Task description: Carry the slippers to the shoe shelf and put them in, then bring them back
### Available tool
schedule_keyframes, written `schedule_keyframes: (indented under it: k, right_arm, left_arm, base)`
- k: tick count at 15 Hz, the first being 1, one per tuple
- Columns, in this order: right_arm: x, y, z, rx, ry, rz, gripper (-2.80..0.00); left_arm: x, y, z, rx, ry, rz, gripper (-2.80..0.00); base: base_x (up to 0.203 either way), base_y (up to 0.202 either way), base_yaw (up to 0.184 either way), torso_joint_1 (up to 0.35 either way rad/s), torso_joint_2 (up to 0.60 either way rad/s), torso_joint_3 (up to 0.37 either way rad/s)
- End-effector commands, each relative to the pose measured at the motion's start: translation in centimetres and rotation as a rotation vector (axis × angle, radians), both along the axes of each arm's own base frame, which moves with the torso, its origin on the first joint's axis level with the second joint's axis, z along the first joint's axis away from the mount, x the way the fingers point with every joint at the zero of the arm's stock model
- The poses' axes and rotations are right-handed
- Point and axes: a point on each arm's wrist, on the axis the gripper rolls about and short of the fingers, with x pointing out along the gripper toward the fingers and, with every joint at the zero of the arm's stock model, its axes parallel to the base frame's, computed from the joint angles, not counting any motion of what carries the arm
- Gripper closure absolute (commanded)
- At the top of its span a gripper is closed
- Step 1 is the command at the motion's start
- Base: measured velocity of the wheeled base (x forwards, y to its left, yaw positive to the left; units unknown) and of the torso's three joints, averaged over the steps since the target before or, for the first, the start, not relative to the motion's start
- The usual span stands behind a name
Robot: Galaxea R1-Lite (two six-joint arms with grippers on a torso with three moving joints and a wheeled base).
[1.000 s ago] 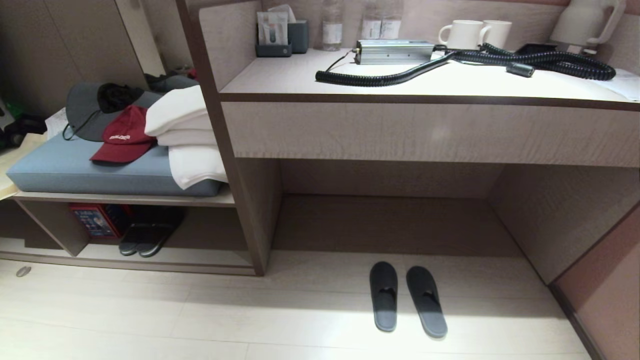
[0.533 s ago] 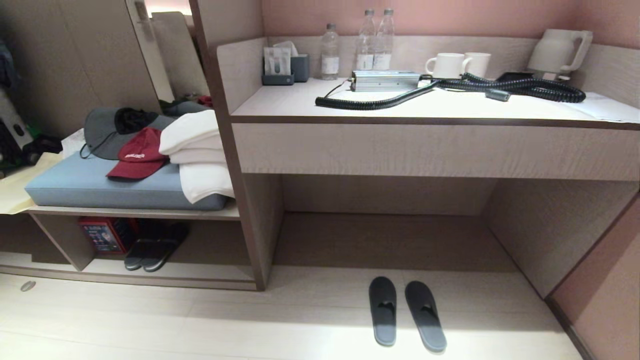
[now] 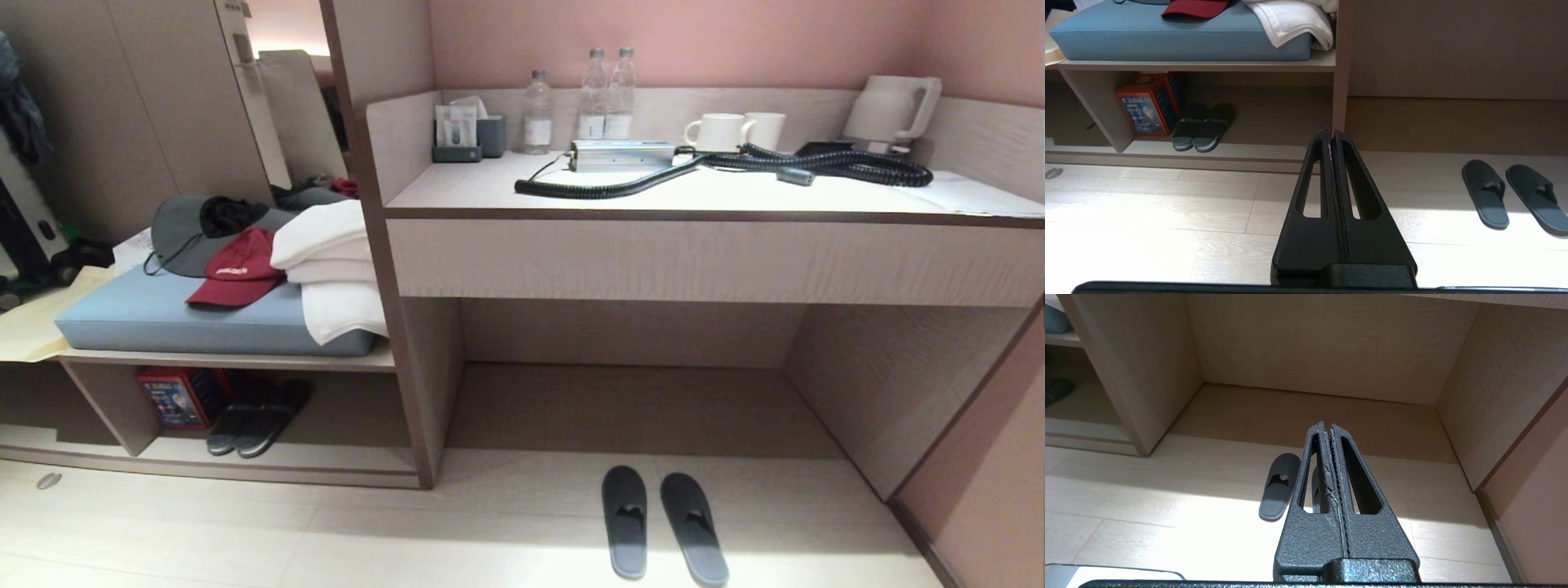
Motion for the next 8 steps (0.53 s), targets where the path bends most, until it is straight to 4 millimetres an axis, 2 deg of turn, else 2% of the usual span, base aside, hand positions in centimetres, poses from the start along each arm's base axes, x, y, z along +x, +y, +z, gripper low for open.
schedule_keyframes:
  k: [1,4,8]
  right_arm:
    - [0.0,0.0,-0.01,-0.001,0.0,0.002,0.0]
    - [0.01,0.0,-0.01,-0.001,0.001,0.002,0.0]
    - [0.0,0.0,-0.01,-0.001,0.0,0.0,0.0]
  left_arm:
    - [0.01,0.0,0.0,-0.002,0.001,0.0,0.0]
    - [0.01,0.0,0.0,-0.003,0.001,0.0,0.0]
    - [0.02,0.0,-0.04,-0.002,0.002,0.001,0.0]
  base:
    - [0.0,0.0,0.0,0.0,0.0,0.0]
    - [0.001,0.017,0.0,0.001,0.0,0.004]
    - [0.001,0.171,-0.001,0.001,0.0,0.003]
